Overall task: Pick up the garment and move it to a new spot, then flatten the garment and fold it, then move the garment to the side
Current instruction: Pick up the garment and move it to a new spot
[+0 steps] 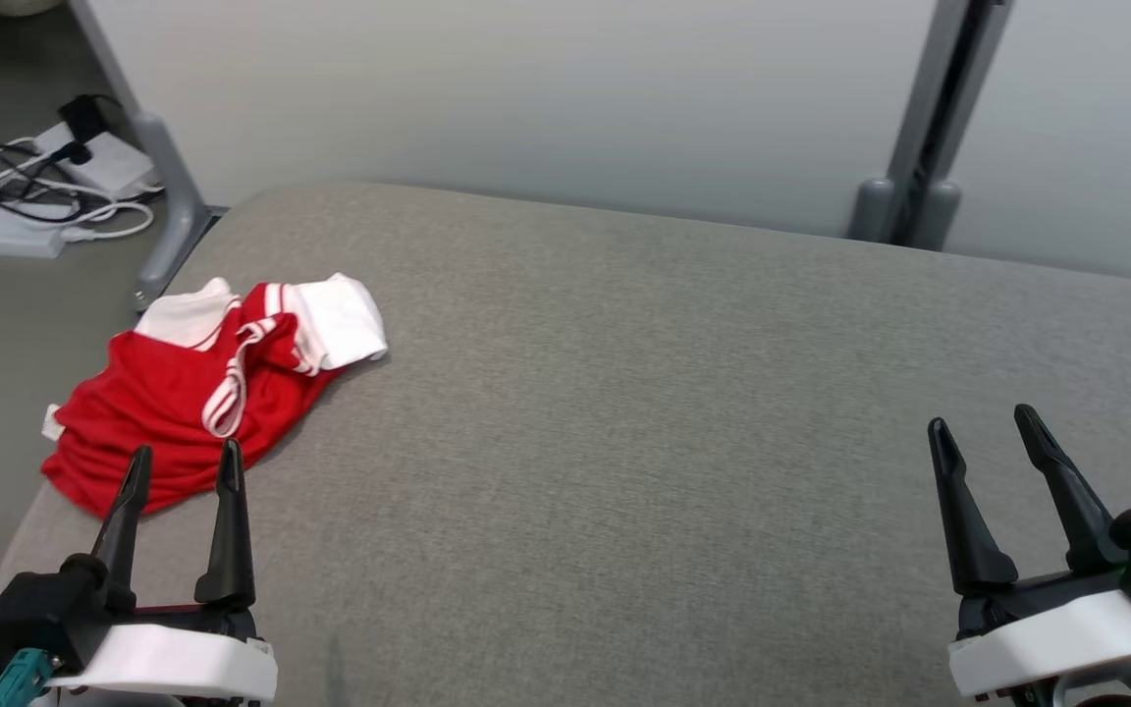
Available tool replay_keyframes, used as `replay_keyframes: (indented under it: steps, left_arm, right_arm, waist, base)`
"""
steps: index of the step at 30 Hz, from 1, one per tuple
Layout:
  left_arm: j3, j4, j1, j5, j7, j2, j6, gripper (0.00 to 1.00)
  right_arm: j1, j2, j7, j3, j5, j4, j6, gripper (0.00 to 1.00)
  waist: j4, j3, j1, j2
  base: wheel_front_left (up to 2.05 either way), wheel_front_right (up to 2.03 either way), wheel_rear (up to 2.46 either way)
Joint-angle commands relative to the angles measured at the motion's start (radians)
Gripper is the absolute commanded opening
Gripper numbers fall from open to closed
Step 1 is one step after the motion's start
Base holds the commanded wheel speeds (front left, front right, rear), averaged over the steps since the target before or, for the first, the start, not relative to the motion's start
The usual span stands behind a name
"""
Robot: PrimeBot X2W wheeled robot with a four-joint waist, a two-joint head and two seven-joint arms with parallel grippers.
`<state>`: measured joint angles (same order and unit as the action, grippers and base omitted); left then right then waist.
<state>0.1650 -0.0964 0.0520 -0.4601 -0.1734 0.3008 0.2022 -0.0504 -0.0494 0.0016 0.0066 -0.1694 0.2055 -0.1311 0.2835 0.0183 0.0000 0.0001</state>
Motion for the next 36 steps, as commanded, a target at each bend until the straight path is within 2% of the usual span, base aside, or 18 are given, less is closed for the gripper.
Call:
replay_keyframes:
  steps: [1, 6, 12, 20, 26, 32, 35, 36]
  left_arm:
    - [-0.006, 0.003, -0.013, -0.002, -0.006, 0.003, 0.0, 1.0]
    - [-0.006, 0.004, -0.01, -0.004, -0.013, 0.001, 0.006, 1.0]
    - [-0.004, 0.004, -0.005, -0.005, -0.014, 0.001, 0.01, 1.0]
    - [-0.005, -0.007, -0.033, -0.008, -0.016, 0.001, 0.016, 1.0]
    - [-0.023, 0.022, -0.129, -0.024, -0.038, -0.004, -0.007, 1.0]
    - [-0.046, 0.167, -0.286, -0.055, -0.045, 0.012, -0.055, 1.0]
    - [-0.063, 0.292, -0.376, -0.081, -0.051, 0.021, -0.089, 1.0]
    - [-0.07, 0.385, -0.432, -0.097, -0.053, 0.027, -0.115, 1.0]
  right_arm:
    - [0.008, -0.004, 0.005, -0.005, -0.003, 0.001, 0.001, 1.0]
    - [0.013, -0.003, 0.004, -0.003, -0.006, -0.001, 0.001, 1.0]
    - [0.008, -0.004, 0.007, -0.005, -0.01, -0.005, 0.001, 1.0]
    - [0.014, -0.004, 0.017, -0.004, -0.008, 0.01, 0.001, 1.0]
    - [0.048, -0.004, 0.045, 0.004, 0.026, 0.041, 0.001, 1.0]
    - [0.11, -0.036, 0.091, 0.01, 0.061, 0.095, 0.001, 1.0]
    - [0.144, -0.052, 0.114, 0.006, 0.076, 0.127, 0.001, 1.0]
    - [0.163, -0.059, 0.126, 0.003, 0.081, 0.148, 0.001, 1.0]
  waist:
    - [0.07, 0.01, 0.0, -0.0001]
    - [0.118, 0.008, 0.0, -0.0001]
    - [0.133, 0.006, 0.0, -0.0001]
    - [0.124, 0.021, 0.0, -0.0001]
    - [0.084, 0.087, 0.0, -0.0001]
    - [0.013, 0.224, 0.0, -0.0001]
    - [-0.02, 0.303, 0.0, -0.0001]
    - [-0.038, 0.352, 0.0, -0.0001]
  base:
    - [0.0, 0.0, 0.0]
    - [0.0, 0.0, 0.0]
    - [0.0, 0.0, 0.0]
    - [0.0, 0.0, 0.0]
    - [0.0, 0.0, 0.0]
    - [0.0, 0.0, 0.0]
    - [0.0, 0.0, 0.0]
    - [0.0, 0.0, 0.0]
